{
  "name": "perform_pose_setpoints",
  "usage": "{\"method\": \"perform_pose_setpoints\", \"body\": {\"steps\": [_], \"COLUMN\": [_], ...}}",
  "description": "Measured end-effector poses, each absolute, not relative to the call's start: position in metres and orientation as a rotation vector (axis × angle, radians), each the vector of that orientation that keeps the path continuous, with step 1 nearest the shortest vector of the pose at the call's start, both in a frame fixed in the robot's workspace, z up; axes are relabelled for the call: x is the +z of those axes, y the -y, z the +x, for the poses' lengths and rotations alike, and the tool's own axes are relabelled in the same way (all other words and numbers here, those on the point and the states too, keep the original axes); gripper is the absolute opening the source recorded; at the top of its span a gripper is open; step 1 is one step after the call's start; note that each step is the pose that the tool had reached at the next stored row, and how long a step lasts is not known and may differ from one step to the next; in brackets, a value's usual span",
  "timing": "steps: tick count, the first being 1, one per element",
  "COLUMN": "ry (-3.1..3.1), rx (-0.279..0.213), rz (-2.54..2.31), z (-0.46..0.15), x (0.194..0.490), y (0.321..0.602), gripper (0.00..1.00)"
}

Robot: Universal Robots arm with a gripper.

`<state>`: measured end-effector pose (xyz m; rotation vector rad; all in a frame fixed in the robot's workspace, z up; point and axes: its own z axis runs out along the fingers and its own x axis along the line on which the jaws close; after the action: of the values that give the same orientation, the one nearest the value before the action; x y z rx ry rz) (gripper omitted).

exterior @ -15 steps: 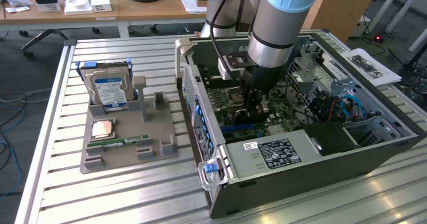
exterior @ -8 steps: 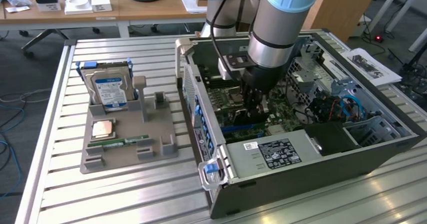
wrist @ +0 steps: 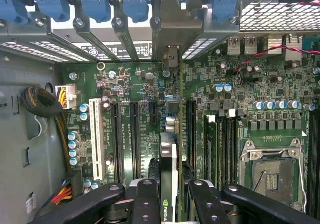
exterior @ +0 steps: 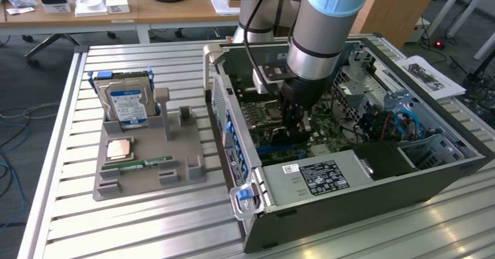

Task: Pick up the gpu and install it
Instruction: 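Insert the gpu into the slot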

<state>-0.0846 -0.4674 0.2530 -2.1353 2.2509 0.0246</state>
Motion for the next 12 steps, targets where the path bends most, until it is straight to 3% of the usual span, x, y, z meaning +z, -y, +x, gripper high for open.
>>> {"method": "perform_pose_setpoints", "body": {"steps": [12], "ry": [-2.251], "rx": [0.025], "rz": [-2.135], "z": [-0.0846], "x": [0.2516], "y": [0.4674], "gripper": [0.27]}}
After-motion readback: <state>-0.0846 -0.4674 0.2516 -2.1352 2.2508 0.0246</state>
